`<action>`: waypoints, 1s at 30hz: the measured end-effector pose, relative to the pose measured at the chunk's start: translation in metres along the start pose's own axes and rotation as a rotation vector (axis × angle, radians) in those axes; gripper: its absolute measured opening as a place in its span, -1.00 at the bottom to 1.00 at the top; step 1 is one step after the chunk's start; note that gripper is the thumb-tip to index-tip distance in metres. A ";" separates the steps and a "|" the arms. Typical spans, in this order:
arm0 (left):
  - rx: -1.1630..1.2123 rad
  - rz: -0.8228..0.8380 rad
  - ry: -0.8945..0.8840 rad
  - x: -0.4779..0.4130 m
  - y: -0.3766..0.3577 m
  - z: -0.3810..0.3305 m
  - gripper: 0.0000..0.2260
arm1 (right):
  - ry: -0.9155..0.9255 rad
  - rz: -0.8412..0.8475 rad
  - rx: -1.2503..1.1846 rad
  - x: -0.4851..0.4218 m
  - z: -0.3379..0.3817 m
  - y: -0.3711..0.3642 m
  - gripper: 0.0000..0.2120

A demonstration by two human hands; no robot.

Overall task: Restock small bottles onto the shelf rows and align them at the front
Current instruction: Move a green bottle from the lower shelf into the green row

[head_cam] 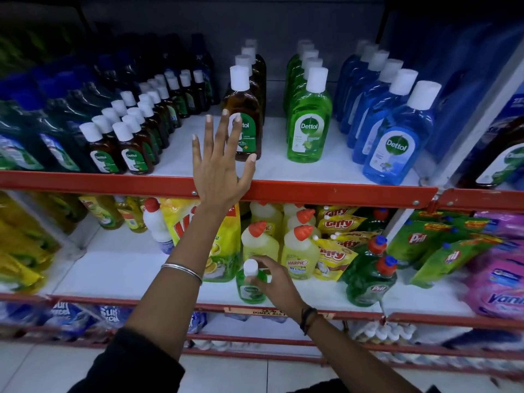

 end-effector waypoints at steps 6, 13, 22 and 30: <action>0.008 0.014 -0.006 0.001 -0.001 0.000 -0.41 | -0.003 -0.147 -0.098 -0.001 0.000 0.022 -0.73; 0.010 0.034 -0.011 0.001 -0.003 0.001 -0.43 | 0.169 -0.222 -0.171 0.008 0.074 0.069 -0.70; 0.056 0.040 -0.011 0.002 -0.003 0.001 -0.43 | 0.530 -0.309 -0.314 0.012 0.224 0.135 -0.73; 0.058 0.039 -0.008 0.002 -0.003 0.002 -0.44 | 0.728 -0.486 -0.396 -0.014 0.300 0.188 -0.81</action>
Point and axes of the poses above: each hand's wrist, its own x-axis away from the middle knuckle, its own y-axis out of the back of the hand, z = x × y, the point moved 7 cm from there along -x, towards the middle knuckle, and after that the axes turned 13 degrees about -x, right-handed, at the moved point
